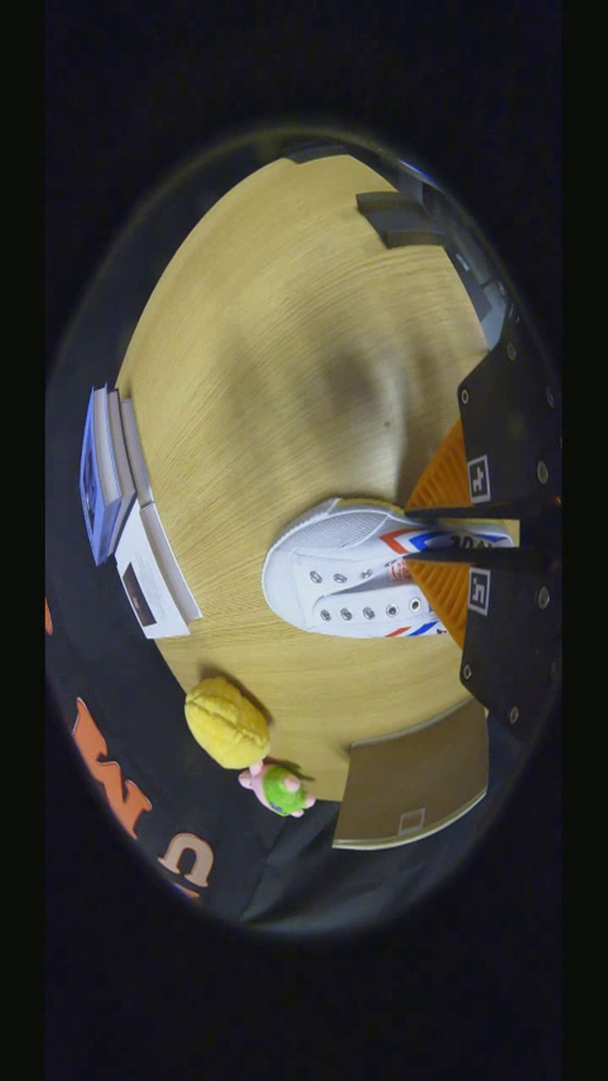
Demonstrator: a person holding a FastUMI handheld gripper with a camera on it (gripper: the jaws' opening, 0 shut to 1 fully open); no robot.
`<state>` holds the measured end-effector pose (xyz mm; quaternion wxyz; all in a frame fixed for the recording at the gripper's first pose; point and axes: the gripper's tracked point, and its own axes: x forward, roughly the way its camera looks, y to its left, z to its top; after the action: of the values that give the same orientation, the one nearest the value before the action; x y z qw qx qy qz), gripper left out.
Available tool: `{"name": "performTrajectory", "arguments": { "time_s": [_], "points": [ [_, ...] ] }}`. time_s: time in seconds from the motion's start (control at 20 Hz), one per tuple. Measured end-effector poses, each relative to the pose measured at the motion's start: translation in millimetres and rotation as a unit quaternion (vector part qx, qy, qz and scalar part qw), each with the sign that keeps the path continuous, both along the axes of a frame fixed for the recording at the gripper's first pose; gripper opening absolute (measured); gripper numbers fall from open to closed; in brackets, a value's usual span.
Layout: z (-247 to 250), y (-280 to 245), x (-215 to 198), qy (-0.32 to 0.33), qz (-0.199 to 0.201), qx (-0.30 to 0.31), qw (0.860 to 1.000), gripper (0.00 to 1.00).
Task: Open the storage box then place both shoes into the box .Put the left shoe in first, then the right shoe, with the right side of both shoes facing outward in a uniform manner.
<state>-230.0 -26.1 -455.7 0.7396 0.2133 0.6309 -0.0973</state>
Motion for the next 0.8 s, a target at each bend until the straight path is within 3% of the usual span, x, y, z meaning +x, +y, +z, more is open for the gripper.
{"name": "performTrajectory", "arguments": {
  "time_s": [0.15, 0.35, 0.8],
  "points": [
    [22, 25, 21, -0.026, 0.0, 0.027, 0.999, 0.13],
    [56, 66, 51, -0.058, 0.04, 0.043, 0.997, 0.13],
    [108, 196, 96, -0.097, 0.172, 0.101, 0.975, 0.13]
  ]
}}
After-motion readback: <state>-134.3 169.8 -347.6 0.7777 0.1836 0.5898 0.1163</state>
